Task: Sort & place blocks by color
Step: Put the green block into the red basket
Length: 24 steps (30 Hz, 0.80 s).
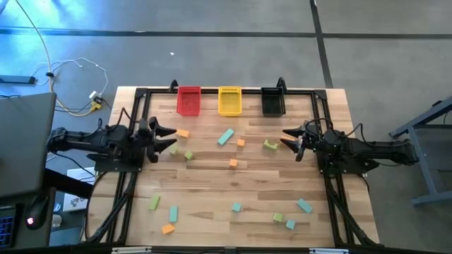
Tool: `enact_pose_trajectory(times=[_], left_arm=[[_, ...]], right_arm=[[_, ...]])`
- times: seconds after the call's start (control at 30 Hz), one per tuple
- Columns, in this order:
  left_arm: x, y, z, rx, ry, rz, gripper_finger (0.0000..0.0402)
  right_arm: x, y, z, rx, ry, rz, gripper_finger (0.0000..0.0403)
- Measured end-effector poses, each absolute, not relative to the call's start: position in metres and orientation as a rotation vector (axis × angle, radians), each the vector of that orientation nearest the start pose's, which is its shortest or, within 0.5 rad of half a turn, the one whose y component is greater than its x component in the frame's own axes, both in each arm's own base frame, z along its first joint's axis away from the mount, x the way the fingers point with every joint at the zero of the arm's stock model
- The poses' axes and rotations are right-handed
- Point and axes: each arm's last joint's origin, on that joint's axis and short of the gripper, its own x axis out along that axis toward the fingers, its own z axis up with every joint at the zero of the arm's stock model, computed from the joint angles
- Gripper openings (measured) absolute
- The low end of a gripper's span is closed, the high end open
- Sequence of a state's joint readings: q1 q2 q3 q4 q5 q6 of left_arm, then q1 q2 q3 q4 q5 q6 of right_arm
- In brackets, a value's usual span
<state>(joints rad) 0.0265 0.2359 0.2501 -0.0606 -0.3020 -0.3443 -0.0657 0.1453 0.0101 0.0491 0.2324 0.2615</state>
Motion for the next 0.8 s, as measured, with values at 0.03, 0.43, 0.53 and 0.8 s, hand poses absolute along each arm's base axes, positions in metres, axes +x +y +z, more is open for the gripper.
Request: enact_pose_trajectory(times=[0.03, 0.43, 0.53, 0.8], left_arm=[[0.104, 0.012, 0.229, -0.338, 0.017, 0.35, 0.0207], [0.137, 0.014, 0.244, -0.535, 0.434, 0.546, 0.0207], [0.148, 0.014, 0.241, -0.574, 0.506, 0.589, 0.0207], [0.173, 0.014, 0.223, -0.624, 0.64, 0.666, 0.0207]], right_arm=[[0.105, -0.014, 0.16, 0.252, 0.047, -0.308, 0.0213], [0.105, -0.014, 0.16, 0.252, 0.047, -0.307, 0.0213], [0.105, -0.014, 0.16, 0.252, 0.047, -0.308, 0.0213], [0.105, -0.014, 0.16, 0.252, 0.046, -0.307, 0.0213]])
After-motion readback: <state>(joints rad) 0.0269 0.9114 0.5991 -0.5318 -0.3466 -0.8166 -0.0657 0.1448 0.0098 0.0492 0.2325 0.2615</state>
